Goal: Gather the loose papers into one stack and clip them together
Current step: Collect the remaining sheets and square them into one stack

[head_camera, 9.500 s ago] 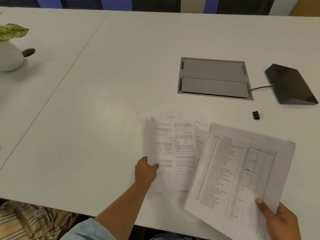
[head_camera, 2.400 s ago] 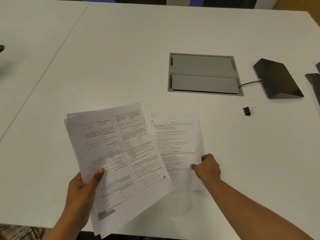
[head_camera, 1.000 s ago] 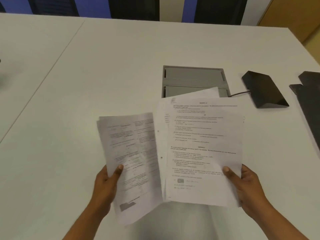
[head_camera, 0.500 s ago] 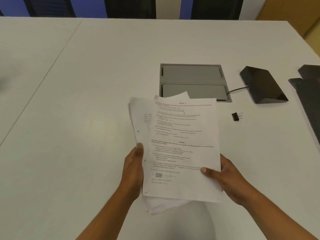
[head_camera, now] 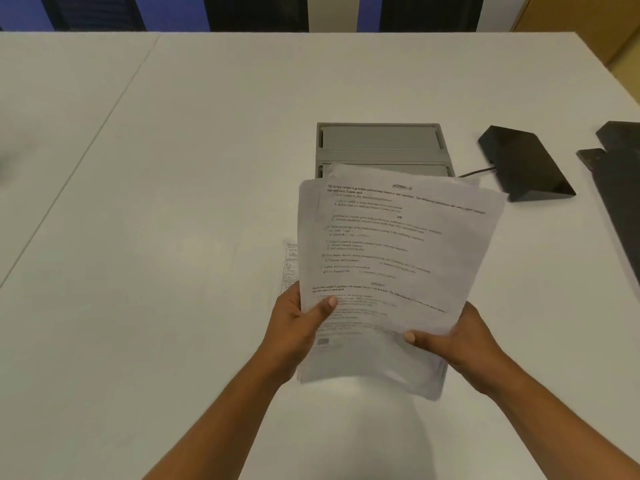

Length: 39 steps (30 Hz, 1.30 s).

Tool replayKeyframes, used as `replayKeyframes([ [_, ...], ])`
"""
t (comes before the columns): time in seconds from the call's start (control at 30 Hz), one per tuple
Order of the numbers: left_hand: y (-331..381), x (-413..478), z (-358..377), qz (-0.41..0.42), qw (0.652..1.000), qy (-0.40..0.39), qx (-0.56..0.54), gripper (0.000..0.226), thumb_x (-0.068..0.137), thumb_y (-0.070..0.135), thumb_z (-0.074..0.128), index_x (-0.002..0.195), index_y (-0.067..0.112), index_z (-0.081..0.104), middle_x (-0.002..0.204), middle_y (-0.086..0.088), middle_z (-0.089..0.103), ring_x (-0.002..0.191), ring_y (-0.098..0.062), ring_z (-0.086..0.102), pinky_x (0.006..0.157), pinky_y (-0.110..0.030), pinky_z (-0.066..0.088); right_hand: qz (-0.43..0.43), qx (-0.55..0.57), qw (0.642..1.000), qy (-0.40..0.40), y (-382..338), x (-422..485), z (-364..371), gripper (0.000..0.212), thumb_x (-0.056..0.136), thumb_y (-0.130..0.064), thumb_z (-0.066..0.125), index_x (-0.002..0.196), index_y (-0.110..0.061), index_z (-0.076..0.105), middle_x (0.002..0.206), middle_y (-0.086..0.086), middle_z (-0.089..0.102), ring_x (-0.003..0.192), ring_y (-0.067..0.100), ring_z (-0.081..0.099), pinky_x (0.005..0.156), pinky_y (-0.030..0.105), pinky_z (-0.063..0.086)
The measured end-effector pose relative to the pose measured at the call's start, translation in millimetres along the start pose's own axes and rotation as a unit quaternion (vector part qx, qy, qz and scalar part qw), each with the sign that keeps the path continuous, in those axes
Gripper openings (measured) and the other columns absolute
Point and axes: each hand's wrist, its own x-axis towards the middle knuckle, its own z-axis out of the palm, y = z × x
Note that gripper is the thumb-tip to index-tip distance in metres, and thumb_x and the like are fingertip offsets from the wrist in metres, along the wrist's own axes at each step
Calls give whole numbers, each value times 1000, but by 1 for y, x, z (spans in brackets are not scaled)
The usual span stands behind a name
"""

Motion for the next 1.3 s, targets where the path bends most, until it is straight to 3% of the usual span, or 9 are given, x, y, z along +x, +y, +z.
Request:
replayKeyframes([
  [0.17,2,11,12,70,996,12,44,36,84,5,75,116,18,65,108,0,75,102,-22,72,78,-35,63,-48,39,996,67,-8,7,0,49,67,-13,80,111,-29,67,112,1,74,103,20,70,82,38,58],
  [0.3,0,16,20,92,994,14,61,45,74,13,86,113,26,67,102,9,75,96,-6,72,77,-27,62,-74,57,995,43,-7,9,0,50,72,-12,82,114,-33,67,115,6,72,108,22,68,85,40,56],
  [0.53,-22,22,24,45,995,0,93,25,89,23,71,114,19,70,106,-3,76,102,-23,72,80,-33,63,-40,32,998,27,24,5,-1,43,79,-18,77,116,-36,65,117,1,71,108,19,67,85,37,57],
  [0.63,-25,23,18,35,995,-10,97,26,92,23,68,116,15,71,109,-6,76,102,-25,72,86,-45,61,-3,4,999,50,41,-1,-5,37,79,-24,71,114,-35,64,113,-6,73,107,15,68,80,25,56],
  [0.83,-15,18,7,25,998,-48,40,30,89,18,72,118,13,71,110,-6,77,102,-24,74,86,-45,61,9,-79,996,32,56,-24,-14,27,86,-33,56,111,-35,64,105,-27,72,97,-5,68,74,9,52],
  [0.97,-22,21,2,2,999,-32,-6,27,86,16,75,113,14,71,108,-4,78,98,-22,75,80,-35,62,27,-91,992,81,64,-33,-16,20,87,-33,56,103,-29,69,92,-22,76,84,6,73,67,21,55],
  [1.03,-37,27,-4,-6,998,60,9,30,83,21,79,111,19,68,111,-2,75,101,-20,73,81,-28,60,54,-75,990,111,71,-35,-20,16,91,-27,57,101,-25,70,88,-16,77,83,15,74,67,27,54],
  [1.17,-82,42,-21,-101,923,264,259,78,71,38,87,134,9,51,132,-10,56,120,-27,57,97,-38,50,87,-42,982,160,83,-44,-29,22,89,-22,60,106,-13,70,86,-12,79,86,23,73,70,34,54],
  [1.3,-106,42,-27,-181,821,260,474,87,67,58,81,128,9,44,130,-11,48,122,-28,51,95,-40,48,104,-5,974,199,86,-53,-36,22,84,-26,65,104,-17,69,79,-17,77,85,26,72,67,30,58],
])
